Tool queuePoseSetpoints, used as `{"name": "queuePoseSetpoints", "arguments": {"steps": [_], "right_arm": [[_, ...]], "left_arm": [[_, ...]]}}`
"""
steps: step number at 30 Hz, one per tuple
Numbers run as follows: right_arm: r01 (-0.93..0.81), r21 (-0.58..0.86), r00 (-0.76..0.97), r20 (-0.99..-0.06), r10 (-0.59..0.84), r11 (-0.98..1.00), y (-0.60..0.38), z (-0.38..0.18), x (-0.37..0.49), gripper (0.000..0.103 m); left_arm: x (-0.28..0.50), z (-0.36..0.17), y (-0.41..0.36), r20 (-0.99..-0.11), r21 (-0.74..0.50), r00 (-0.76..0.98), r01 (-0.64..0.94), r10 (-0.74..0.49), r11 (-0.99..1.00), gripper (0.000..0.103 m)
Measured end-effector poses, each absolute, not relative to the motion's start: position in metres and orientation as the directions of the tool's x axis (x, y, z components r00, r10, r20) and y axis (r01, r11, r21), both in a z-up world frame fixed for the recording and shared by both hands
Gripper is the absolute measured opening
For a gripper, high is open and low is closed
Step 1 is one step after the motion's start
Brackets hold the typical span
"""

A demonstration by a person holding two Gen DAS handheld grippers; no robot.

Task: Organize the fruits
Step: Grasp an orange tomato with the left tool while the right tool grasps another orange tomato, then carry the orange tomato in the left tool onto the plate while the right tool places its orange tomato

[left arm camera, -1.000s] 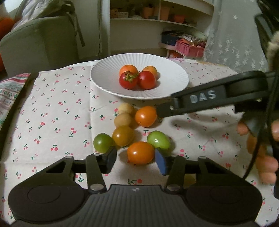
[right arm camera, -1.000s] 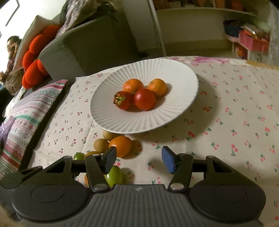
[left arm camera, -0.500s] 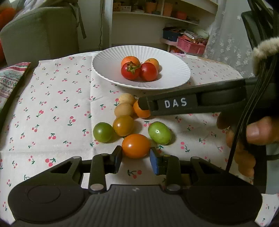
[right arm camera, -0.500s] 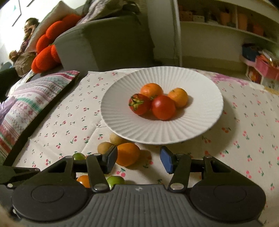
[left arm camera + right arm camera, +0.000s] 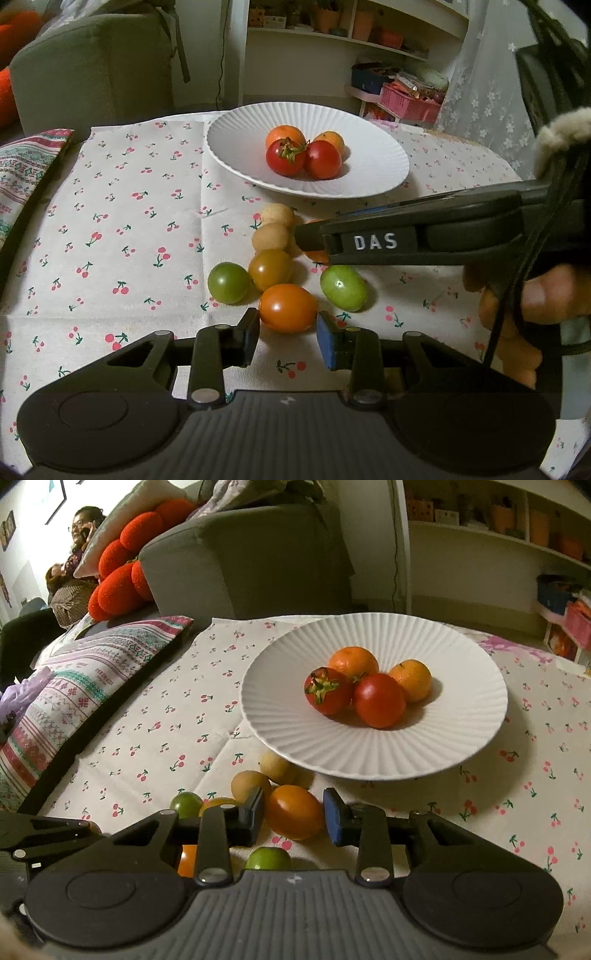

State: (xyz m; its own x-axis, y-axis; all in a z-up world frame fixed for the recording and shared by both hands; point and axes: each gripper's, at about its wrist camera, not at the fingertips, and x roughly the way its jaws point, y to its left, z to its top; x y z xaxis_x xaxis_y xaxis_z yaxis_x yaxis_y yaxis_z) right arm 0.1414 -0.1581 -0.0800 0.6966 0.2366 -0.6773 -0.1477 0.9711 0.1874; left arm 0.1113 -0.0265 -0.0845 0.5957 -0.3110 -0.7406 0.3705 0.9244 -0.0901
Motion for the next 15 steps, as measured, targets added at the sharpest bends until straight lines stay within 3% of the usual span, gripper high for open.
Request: {"name": "queuePoseSetpoints", "arguments": {"steps": [3, 5, 6, 11, 15], "right_arm": [[-0.142, 0.215, 0.686, -0.683, 0.253, 0.966, -0.160, -0.073, 0.139, 0.031], [-0.131, 0.231, 0.677, -0.690, 0.257, 0.964, -0.162, -0.070, 0.138, 0.031], [-0.127, 0.238, 0.675, -0.690, 0.260, 0.963, -0.162, -0.070, 0.137, 0.031], [-0.097, 0.269, 0.673, -0.692, 0.262, 0.958, -0.169, -0.067, 0.136, 0.031], [-0.077, 0.282, 0.663, -0.702, 0.260, 0.956, -0.172, -0.072, 0.138, 0.031]], "left_arm": [[0.109, -0.079, -0.027, -0.727, -0.103, 0.601, 0.381, -0.331, 0.919, 0.013], [0.108, -0.075, -0.027, -0.718, -0.106, 0.607, 0.389, -0.341, 0.915, 0.003], [0.107, -0.074, -0.027, -0.714, -0.111, 0.607, 0.393, -0.348, 0.913, 0.003], [0.109, -0.076, -0.028, -0.716, -0.110, 0.604, 0.398, -0.350, 0.911, 0.004], [0.108, -0.076, -0.033, -0.716, -0.095, 0.603, 0.414, -0.352, 0.905, 0.016]]}}
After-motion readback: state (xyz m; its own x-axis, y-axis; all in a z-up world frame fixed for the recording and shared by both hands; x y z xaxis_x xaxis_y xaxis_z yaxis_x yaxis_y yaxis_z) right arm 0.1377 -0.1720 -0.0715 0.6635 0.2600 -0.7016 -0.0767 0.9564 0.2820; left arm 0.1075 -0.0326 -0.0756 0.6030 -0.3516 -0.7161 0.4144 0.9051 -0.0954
